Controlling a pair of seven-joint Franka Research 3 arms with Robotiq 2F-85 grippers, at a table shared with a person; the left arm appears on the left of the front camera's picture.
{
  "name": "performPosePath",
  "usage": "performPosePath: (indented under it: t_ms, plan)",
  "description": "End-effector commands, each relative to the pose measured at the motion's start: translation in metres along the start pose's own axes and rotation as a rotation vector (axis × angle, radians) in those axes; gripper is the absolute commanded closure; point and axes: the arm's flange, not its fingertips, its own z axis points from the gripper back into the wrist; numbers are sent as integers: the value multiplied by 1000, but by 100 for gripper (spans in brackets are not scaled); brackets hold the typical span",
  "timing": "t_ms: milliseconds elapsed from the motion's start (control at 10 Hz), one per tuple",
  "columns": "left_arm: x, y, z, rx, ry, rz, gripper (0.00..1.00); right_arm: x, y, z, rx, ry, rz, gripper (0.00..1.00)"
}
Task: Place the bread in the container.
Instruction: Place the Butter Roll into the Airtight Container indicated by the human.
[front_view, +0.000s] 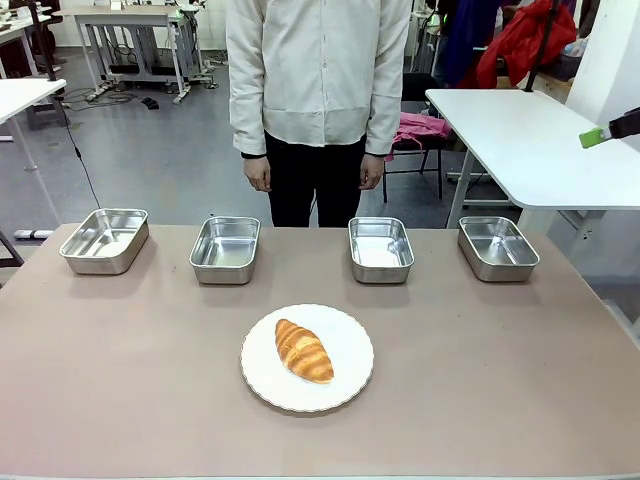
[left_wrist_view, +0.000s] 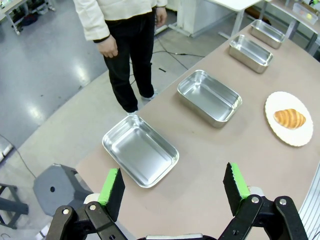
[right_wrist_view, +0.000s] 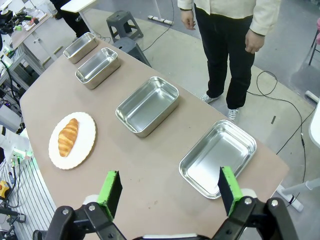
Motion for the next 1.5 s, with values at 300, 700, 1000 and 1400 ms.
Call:
performPosePath:
  t_ms: [300,700,1000,1400]
  plan:
    - [-1,0,2,-2,-6,0,0,1,1,0,3,1,10,0]
    - [-1,0,2,-2,-6,0,0,1,1,0,3,1,10,0]
    - [-1,0,2,-2,-6,0,0,1,1,0,3,1,10,0]
    - [-1,0,2,-2,-6,0,0,1,1,0,3,1,10,0]
